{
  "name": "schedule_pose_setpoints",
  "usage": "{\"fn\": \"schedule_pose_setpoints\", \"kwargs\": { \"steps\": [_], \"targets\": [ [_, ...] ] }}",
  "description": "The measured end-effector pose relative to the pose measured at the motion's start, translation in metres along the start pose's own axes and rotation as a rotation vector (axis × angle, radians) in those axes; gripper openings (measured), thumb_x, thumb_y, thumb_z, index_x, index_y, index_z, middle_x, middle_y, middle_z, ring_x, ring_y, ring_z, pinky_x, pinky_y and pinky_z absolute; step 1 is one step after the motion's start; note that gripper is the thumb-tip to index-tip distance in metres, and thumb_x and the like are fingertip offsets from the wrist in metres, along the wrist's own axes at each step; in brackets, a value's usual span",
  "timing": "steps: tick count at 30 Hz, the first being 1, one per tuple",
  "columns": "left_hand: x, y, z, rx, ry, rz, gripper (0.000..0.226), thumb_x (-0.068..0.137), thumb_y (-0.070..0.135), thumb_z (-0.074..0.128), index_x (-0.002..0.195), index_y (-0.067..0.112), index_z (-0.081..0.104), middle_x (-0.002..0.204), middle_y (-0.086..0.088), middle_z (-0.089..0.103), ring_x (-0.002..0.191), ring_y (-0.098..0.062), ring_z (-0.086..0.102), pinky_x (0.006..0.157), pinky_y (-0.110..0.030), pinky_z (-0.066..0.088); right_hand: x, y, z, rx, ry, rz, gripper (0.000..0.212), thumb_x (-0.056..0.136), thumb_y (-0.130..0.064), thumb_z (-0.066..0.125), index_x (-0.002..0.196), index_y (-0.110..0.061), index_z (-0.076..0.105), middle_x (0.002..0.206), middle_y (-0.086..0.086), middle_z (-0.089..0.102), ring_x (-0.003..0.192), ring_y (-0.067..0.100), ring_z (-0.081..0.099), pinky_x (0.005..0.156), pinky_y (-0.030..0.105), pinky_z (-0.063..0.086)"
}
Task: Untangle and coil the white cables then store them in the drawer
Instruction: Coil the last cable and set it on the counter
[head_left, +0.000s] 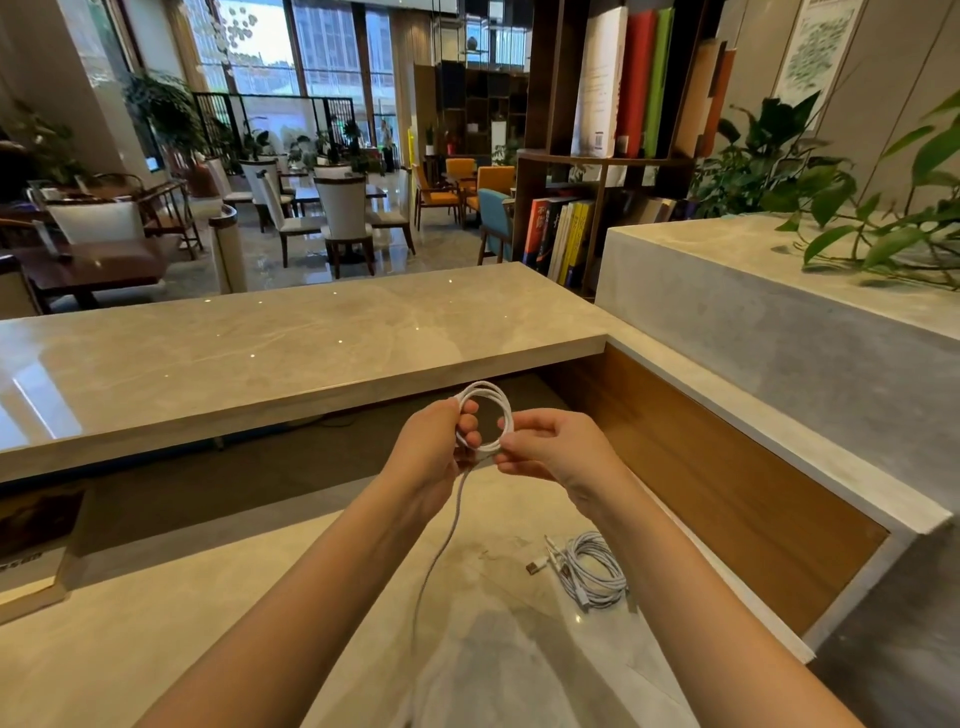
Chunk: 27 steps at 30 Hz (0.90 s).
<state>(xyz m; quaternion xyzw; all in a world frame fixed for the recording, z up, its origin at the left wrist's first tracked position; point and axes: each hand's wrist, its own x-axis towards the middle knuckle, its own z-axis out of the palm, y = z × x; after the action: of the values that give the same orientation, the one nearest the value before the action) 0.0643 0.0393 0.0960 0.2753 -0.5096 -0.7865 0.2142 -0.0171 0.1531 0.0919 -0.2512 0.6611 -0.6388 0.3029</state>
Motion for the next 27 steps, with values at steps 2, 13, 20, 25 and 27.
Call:
{"fn": "schedule_pose_setpoints", "kwargs": {
  "steps": [2, 13, 20, 25, 27],
  "targets": [
    [0.0, 0.002, 0.001, -0.143, 0.03, -0.079, 0.029, 0.099, 0.016, 0.035, 0.081, 0.009, 0.055, 0.058, 0.002, 0.046, 0.052, -0.009, 0.04, 0.058, -0.022, 0.037, -0.001, 0.001, 0.001, 0.062, 0.012, -0.008, 0.025, 0.085, 0.0, 0.063, 0.109, -0.002, 0.065, 0.082, 0.014, 0.071, 0.069, 0.017, 0.07, 0.07, 0.026, 0.06],
    [-0.006, -0.007, -0.004, 0.104, 0.169, -0.072, 0.026, 0.096, 0.013, 0.035, 0.078, 0.011, 0.054, 0.059, 0.0, 0.047, 0.054, -0.013, 0.045, 0.063, -0.03, 0.043, -0.005, 0.011, 0.011, 0.45, -0.02, 0.116, 0.022, 0.084, 0.0, 0.063, 0.106, 0.0, 0.064, 0.095, 0.017, 0.072, 0.087, 0.024, 0.071, 0.081, 0.032, 0.058],
    [-0.003, -0.028, -0.008, 0.349, 0.221, 0.031, 0.022, 0.098, 0.015, 0.034, 0.091, 0.008, 0.053, 0.078, -0.007, 0.054, 0.069, -0.016, 0.051, 0.06, -0.027, 0.045, -0.007, 0.019, 0.024, 0.093, 0.106, 0.018, 0.03, 0.082, -0.003, 0.068, 0.11, -0.008, 0.06, 0.101, 0.01, 0.069, 0.089, 0.02, 0.07, 0.073, 0.026, 0.059],
    [-0.003, -0.034, -0.007, 0.228, 0.208, -0.033, 0.026, 0.097, 0.013, 0.038, 0.098, 0.001, 0.061, 0.088, -0.013, 0.064, 0.069, -0.015, 0.057, 0.058, -0.025, 0.048, -0.007, 0.031, 0.022, 0.21, 0.075, 0.083, 0.026, 0.082, -0.003, 0.066, 0.108, -0.004, 0.065, 0.099, 0.013, 0.071, 0.09, 0.022, 0.07, 0.075, 0.03, 0.058],
    [-0.008, -0.032, -0.004, 0.001, 0.176, -0.109, 0.028, 0.097, 0.013, 0.038, 0.093, 0.001, 0.063, 0.081, -0.012, 0.068, 0.07, -0.017, 0.062, 0.067, -0.03, 0.053, -0.008, 0.036, 0.02, 0.344, 0.06, 0.15, 0.022, 0.083, 0.002, 0.06, 0.103, -0.001, 0.067, 0.097, 0.017, 0.071, 0.088, 0.024, 0.069, 0.07, 0.029, 0.057]
  ]
}}
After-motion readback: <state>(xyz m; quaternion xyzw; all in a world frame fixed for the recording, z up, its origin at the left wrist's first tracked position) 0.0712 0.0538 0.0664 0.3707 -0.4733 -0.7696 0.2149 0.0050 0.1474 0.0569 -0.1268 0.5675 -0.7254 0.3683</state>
